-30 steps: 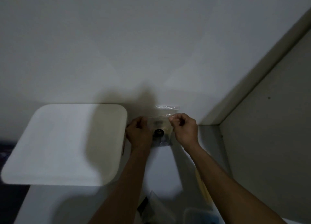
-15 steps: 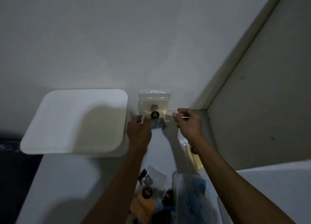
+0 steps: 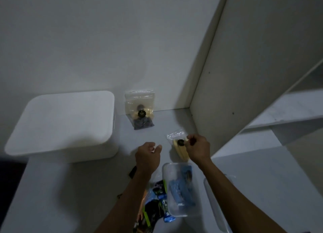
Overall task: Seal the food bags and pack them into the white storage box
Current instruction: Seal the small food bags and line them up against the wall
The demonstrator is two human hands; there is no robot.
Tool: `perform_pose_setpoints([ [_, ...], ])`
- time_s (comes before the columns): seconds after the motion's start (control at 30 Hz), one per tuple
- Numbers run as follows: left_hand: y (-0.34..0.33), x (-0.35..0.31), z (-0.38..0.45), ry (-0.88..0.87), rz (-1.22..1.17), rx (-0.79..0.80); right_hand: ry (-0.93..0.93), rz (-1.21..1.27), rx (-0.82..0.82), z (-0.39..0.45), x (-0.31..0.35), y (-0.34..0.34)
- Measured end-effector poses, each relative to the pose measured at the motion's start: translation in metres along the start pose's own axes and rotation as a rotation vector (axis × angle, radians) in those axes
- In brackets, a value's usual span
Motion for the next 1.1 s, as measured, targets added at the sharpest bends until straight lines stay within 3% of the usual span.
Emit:
perform_pose_setpoints([
  [0.23,-0.066,0.015,0.048,0.014,0.294,0.105,-0.029,-0.162,0.063,0.056,-0.027,-0.033],
  [0.5,-0.111,0.038,0.106,0.197,0.253,0.1,-0.079,-0.269,0.156,0.111,-0.055,-0.068],
  [0.7,-0.12,0.041,0.121,0.297,0.169,-0.011,-0.146,-0.078,0.121,0.128,-0.068,-0.076],
  [0.87,-0.11,0.025,0.118,0.218,0.042,-0.059,-0.198,0.17,0.045,0.126,-0.068,-0.068],
  [0.97,-0.09,0.011,0.107,0.182,-0.11,-0.072,-0.14,0.323,0.023,0.118,-0.049,-0.055],
  [1.1,-0.051,-0.03,0.085,0.003,-0.259,-0.053,-0.039,0.491,0.085,0.096,-0.009,-0.036],
])
Point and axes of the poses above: each hand's wrist, its own z-axis towards the middle knuckle, its own y-axis out of the back of the hand, x = y × z, the point moved 10 cm from there along z, towards the middle knuckle, and after that the axes turned 2 degrees about x, right-handed, at the moved point
